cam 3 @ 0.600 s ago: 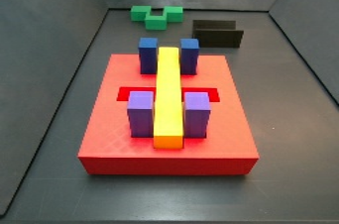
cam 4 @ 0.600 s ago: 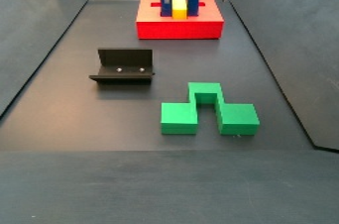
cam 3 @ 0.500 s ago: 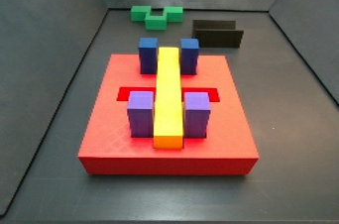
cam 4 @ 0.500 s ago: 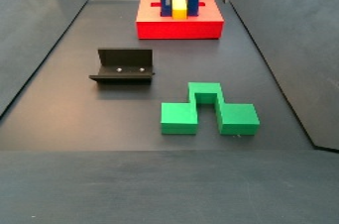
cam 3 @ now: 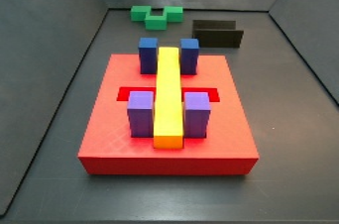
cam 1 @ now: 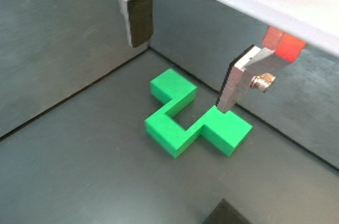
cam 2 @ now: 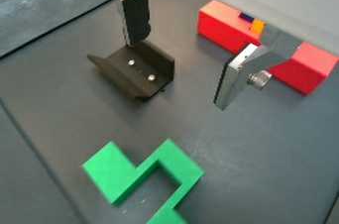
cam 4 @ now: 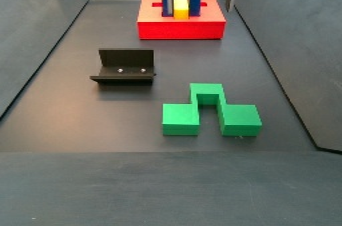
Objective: Pick up the green object. Move up. Place the green object on the fixture. Regrasp the green object. Move to above the board. Insert the green object.
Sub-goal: Pick up the green object.
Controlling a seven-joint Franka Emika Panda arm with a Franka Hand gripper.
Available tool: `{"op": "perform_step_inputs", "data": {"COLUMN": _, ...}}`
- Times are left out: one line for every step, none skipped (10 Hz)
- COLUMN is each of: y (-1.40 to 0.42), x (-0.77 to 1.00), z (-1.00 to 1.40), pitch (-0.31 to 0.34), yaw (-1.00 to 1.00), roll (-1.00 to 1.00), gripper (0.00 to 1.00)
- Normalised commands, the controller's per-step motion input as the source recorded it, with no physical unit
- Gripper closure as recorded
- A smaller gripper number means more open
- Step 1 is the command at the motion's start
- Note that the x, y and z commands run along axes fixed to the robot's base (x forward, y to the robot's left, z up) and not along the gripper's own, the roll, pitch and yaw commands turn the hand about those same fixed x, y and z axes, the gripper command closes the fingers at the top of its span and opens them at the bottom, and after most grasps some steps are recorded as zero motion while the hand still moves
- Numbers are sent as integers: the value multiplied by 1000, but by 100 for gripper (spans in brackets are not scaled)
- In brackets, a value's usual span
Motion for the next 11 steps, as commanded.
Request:
{"op": "perform_step_inputs", "data": {"y": 226, "x": 0, "z": -280, "pitch": 0, "yaw": -111, "roll": 0, "gripper": 0}}
{"op": "perform_step_inputs", "data": {"y": 0, "x": -51, "z": -431, "pitch": 0, "yaw": -60, "roll": 26, "gripper": 0}}
{"op": "perform_step_inputs", "data": {"y": 0, "x": -23, "z": -531, "pitch": -27, "yaw": -51, "roll": 9, "gripper": 0}}
{"op": "perform_step_inputs", "data": {"y": -40, "x": 0, "z": -589, "pitch": -73, "yaw": -37, "roll": -11, "gripper": 0}}
{"op": "perform_step_inputs", "data": {"y": -46, "x": 0, "z": -574, "pitch": -56, "yaw": -43, "roll": 0, "gripper": 0}}
{"op": "perform_step_inputs", "data": {"y": -29, "x": 0, "z": -557, "pitch": -51, "yaw": -54, "roll": 0, "gripper": 0}}
{"op": "perform_step_inputs", "data": {"y": -37, "x": 0, "z": -557, "pitch": -51, "yaw": -60, "roll": 57, "gripper": 0}}
{"op": "perform_step_inputs", "data": {"y": 0, "x": 0, "z": -543, "pitch": -47, "yaw": -46, "roll": 67, "gripper": 0}}
{"op": "perform_step_inputs", "data": {"y": 0, "x": 0, "z": -477, "pitch": -31, "yaw": 0, "roll": 74, "gripper": 0}}
{"op": "perform_step_inputs", "data": {"y": 137, "x": -203, "z": -363, "pitch": 0, "yaw": 0, "roll": 111, "gripper": 0}}
{"op": "perform_step_inputs", "data": {"y": 249, "x": -300, "z": -309, "pitch": 0, "yaw": 0, "roll": 60, "gripper": 0}}
